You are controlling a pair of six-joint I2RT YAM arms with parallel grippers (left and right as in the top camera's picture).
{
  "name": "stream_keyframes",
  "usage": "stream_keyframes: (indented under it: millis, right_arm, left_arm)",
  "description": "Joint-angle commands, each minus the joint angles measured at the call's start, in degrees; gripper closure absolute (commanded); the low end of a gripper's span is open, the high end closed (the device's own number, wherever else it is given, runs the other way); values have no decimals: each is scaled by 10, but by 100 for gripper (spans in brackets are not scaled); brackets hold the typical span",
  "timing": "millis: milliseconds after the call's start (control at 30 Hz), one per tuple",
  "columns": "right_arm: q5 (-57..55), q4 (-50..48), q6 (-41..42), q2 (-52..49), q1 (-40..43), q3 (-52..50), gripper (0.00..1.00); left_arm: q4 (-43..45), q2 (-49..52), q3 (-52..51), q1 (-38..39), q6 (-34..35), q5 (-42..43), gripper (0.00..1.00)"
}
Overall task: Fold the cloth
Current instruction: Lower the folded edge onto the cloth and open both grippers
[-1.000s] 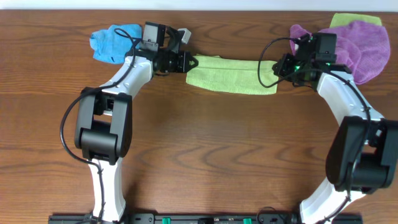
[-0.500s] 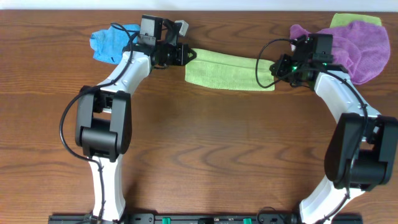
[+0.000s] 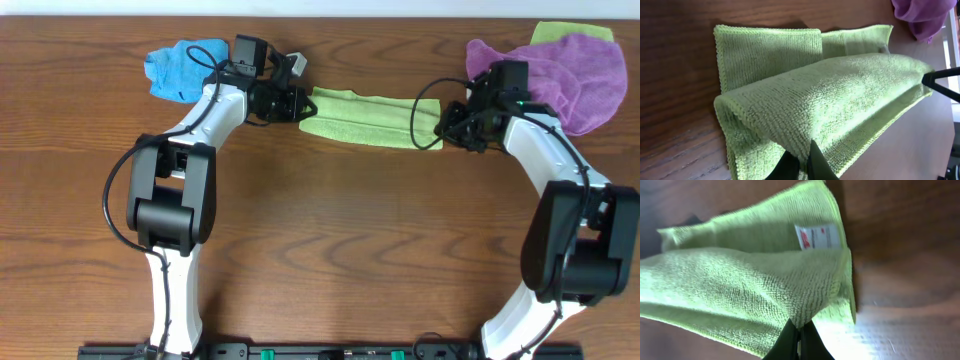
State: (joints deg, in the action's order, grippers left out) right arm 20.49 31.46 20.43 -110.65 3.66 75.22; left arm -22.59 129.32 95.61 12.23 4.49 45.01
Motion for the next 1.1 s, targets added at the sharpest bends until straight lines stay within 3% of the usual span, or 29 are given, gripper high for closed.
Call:
stream_keyframes:
  millis: [0, 567, 1067]
  right_arm:
    - [-60, 5, 1, -10, 4, 10, 99]
    - [-85, -5, 4, -51, 4, 9, 98]
    - [-86, -50, 14, -51, 5, 47, 98]
  left_arm:
    - [-4, 7, 10, -9, -11, -18, 94]
    - [-41, 7, 9, -2, -30, -109, 94]
    - [28, 7, 38, 1, -30, -97, 94]
